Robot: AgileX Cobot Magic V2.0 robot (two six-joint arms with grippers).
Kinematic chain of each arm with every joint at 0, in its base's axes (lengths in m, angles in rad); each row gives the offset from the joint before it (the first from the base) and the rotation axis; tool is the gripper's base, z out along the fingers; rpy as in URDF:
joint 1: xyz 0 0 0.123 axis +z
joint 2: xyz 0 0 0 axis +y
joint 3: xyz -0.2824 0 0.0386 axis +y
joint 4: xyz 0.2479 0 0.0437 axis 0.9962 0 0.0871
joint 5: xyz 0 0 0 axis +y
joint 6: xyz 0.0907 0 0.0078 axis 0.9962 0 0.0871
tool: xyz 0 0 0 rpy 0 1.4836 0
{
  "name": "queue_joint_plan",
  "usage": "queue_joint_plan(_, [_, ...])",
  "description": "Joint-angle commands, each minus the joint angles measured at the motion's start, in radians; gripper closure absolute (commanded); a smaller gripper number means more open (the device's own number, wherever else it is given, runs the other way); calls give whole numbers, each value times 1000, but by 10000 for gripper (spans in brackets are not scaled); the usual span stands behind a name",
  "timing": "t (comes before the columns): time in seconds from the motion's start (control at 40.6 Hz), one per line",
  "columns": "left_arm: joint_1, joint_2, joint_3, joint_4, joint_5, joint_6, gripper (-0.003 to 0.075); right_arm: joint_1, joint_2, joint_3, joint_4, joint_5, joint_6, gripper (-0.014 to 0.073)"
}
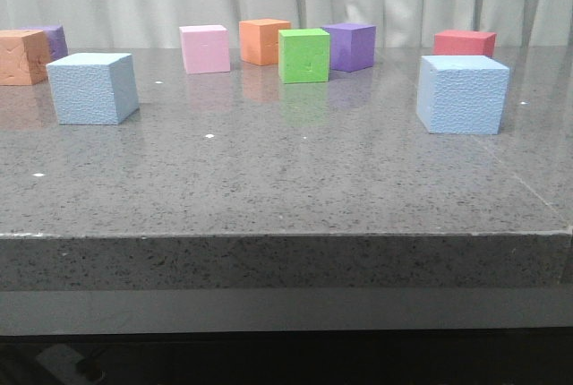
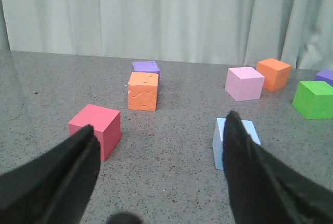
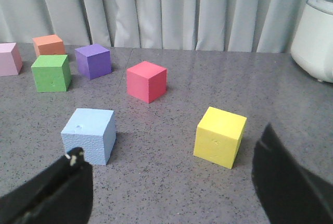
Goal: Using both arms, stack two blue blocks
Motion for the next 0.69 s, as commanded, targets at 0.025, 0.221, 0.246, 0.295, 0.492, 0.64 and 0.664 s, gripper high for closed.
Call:
queue_joint_plan(0.025, [0,17,-33,2,-89,-5,262,-6,18,-29,17,-80,-4,-38])
queue_joint_plan(0.221, [-13,17,-33,2,-89,-5,309,-4,34,-29,75,-19,-4,-38])
queue_joint_plan(0.246, [-13,17,-33,2,-89,-5,316,-4,42,-34,85,-6,-4,-38])
queue_joint_plan(0.295, [-13,17,-33,2,-89,-5,325,-4,63,-50,128,27,-4,-38])
queue_joint_plan(0.492, [-13,17,-33,2,-89,-5,357,-3,243,-175,337,248,-142,-38])
queue_joint_plan(0.64, [-13,17,-33,2,-89,-5,357,-3,399,-250,485,386,-329,-29])
queue_joint_plan(0.664, [-13,17,-33,2,-89,-5,357,-3,421,-260,504,404,-349,-25])
